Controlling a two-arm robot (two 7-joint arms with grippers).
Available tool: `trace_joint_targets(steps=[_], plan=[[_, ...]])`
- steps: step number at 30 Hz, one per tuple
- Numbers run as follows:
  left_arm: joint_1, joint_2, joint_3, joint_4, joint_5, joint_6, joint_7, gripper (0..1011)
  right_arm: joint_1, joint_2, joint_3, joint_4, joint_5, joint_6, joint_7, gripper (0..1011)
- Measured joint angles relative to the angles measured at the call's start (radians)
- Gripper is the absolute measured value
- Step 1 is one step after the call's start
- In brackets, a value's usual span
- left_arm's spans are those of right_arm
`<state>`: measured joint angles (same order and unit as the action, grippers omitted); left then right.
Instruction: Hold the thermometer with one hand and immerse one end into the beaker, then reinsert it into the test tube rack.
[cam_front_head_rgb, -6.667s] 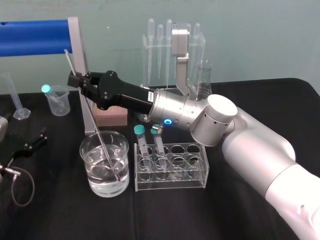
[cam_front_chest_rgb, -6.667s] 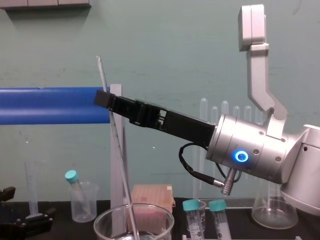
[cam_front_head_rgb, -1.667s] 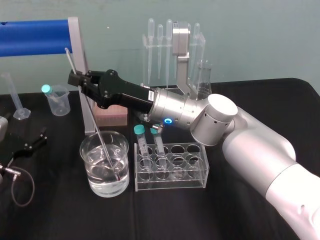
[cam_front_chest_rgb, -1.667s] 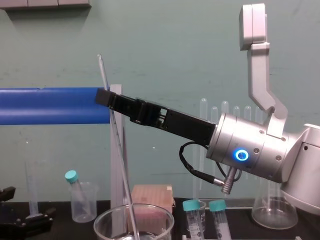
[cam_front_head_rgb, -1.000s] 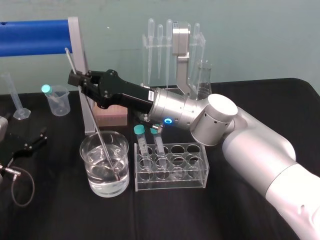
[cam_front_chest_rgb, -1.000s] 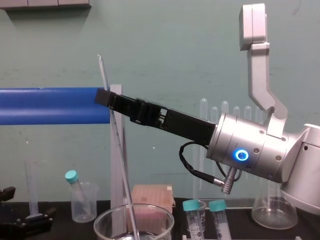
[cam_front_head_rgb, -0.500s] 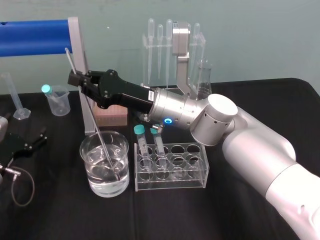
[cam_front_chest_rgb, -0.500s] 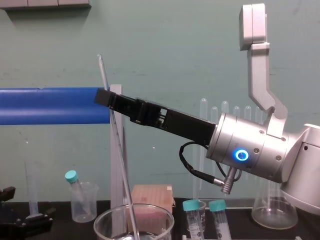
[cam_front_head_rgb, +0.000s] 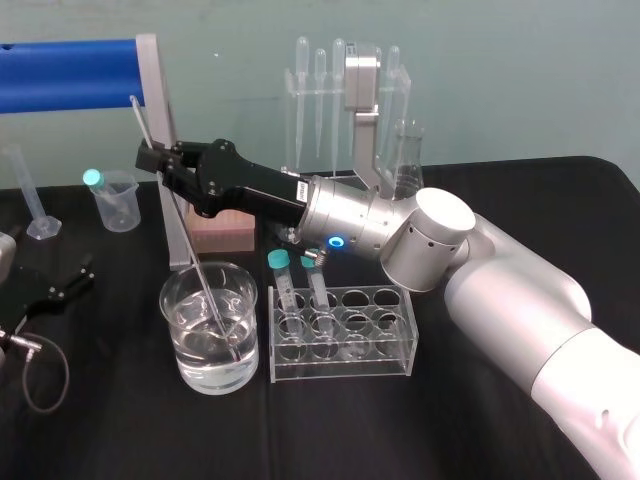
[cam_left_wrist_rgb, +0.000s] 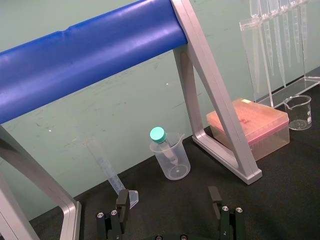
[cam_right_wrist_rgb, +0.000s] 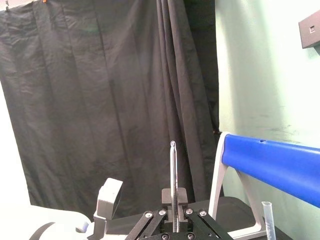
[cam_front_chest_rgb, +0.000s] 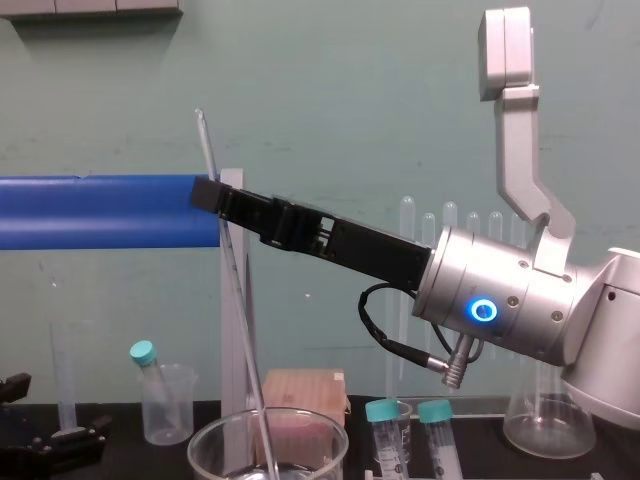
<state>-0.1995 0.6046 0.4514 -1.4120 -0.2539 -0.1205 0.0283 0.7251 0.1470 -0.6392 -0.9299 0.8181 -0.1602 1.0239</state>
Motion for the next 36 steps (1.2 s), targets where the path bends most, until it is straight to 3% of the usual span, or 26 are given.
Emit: trace_joint_targets(steps=[9, 18, 32, 36], plan=[[0.000, 0.000, 0.000, 0.000, 0.000, 0.000, 0.000, 1008, -0.002, 0.001, 0.005, -0.005, -0.001, -0.002, 0.000, 57], [0.000, 0.000, 0.000, 0.000, 0.000, 0.000, 0.000, 1008, -0.027, 0.010, 0.041, -0.063, 0.026, -0.035, 0.018, 57], [0.000, 0.000, 0.000, 0.000, 0.000, 0.000, 0.000, 1008, -0.029, 0.069, 0.090, -0.251, 0.076, -0.068, 0.025, 57], [0.000, 0.000, 0.000, 0.000, 0.000, 0.000, 0.000, 1008, -0.034, 0.094, 0.120, -0.305, 0.105, -0.090, 0.026, 57]])
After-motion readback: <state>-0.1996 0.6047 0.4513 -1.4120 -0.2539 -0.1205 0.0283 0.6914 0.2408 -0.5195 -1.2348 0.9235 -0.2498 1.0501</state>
